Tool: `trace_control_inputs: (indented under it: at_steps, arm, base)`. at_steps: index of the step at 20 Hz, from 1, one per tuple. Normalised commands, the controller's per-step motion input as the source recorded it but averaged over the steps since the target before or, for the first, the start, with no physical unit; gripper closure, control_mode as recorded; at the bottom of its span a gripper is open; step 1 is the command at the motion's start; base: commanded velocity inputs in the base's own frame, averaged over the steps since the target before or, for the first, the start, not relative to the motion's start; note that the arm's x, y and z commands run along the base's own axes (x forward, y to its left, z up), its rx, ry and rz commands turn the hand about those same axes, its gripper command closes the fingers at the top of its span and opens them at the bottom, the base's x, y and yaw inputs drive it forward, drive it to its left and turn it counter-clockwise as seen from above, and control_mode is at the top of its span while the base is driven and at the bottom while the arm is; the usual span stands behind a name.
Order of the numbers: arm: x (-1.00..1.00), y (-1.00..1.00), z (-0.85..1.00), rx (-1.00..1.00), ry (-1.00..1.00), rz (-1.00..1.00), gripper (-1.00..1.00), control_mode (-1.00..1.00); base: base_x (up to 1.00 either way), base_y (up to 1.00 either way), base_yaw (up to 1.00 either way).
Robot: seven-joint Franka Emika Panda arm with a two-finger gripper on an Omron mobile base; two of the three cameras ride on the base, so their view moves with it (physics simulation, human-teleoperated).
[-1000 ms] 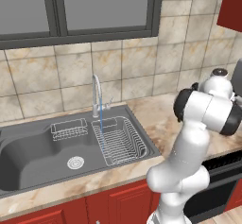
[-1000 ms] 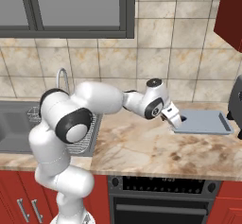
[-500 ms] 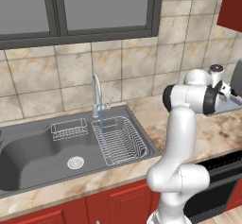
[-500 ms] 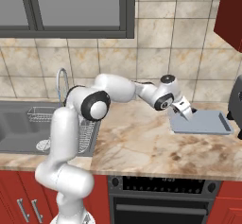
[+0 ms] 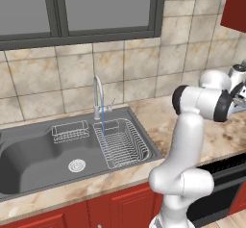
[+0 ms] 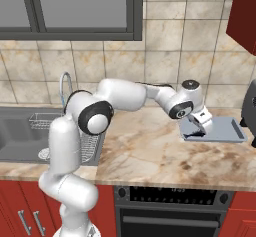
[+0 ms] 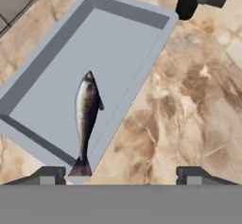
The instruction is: Take the fish out of the fridge, briefly rinse it in the sink, and place it on the tray next to the sink.
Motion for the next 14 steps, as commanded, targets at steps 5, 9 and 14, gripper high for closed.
trace_control_inputs:
  at_steps: [5,9,14]
  arm:
    - [-1.0,0.97,0.1,-0.09,-0.17,0.01,-1.0,-1.0]
    - [-1.0,1.0,0.32,-0.2,-0.07,0.02,-1.0,-1.0]
    - [-0.85,1.0,0.38,-0.16,-0.01,0.05,-1.0,-1.0]
  base:
    - [0.0,0.0,0.0]
    - [0.0,0.0,0.0]
    - [0.0,0.0,0.0]
